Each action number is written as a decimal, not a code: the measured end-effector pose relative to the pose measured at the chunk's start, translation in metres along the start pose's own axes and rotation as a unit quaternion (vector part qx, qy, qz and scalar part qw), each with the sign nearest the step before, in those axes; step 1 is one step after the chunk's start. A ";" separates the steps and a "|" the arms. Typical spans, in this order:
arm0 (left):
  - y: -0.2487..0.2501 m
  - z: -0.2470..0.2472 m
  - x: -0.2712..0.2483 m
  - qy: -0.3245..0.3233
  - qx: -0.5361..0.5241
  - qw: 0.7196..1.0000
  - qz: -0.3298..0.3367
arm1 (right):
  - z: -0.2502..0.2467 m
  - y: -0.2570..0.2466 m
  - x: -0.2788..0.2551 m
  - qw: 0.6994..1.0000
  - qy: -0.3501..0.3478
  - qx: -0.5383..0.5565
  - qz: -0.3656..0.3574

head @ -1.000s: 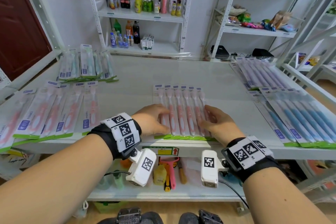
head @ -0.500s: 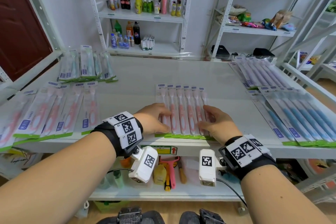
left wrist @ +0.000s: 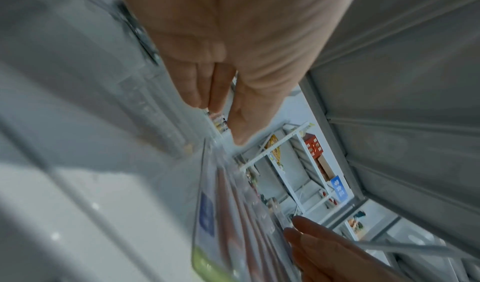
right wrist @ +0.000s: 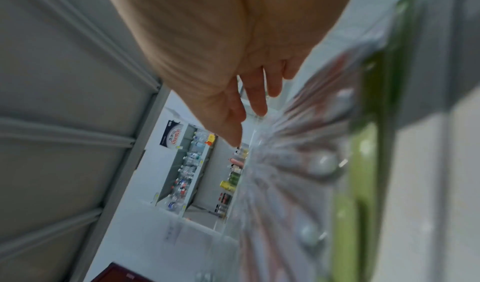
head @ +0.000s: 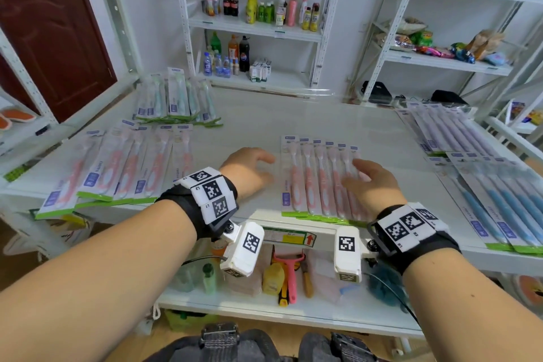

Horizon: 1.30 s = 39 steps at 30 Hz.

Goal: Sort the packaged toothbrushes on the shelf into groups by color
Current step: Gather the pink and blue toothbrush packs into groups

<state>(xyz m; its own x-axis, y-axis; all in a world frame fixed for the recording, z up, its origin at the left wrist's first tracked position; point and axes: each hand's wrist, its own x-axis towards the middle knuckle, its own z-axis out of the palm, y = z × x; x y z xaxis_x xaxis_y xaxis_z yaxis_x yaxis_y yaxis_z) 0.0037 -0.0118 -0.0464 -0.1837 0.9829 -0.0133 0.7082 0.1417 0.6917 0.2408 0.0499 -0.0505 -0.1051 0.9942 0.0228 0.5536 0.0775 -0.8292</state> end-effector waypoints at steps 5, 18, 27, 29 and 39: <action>-0.041 -0.044 -0.018 0.160 -0.061 0.984 -0.052 | 0.042 -0.055 -0.002 0.998 -0.044 -0.009 -0.054; -0.187 -0.160 -0.105 0.341 -0.082 0.901 -0.255 | 0.201 -0.141 -0.037 0.974 -0.217 -0.038 -0.045; -0.221 -0.162 -0.124 0.310 -0.097 0.905 -0.274 | 0.237 -0.158 -0.035 0.952 -0.190 -0.238 -0.038; -0.222 -0.161 -0.124 0.299 -0.096 0.910 -0.272 | 0.239 -0.160 -0.035 0.940 -0.182 -0.283 -0.043; -0.222 -0.170 -0.121 0.251 -0.085 0.923 -0.280 | 0.236 -0.166 -0.029 0.907 -0.206 -0.364 -0.042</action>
<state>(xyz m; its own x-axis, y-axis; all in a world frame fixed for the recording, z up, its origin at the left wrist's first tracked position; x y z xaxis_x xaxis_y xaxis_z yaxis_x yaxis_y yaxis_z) -0.2474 -0.1823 -0.0758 -0.8115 0.5763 -0.0969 0.2965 0.5490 0.7815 -0.0430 -0.0096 -0.0455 -0.3889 0.8820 -0.2660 0.9126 0.3293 -0.2424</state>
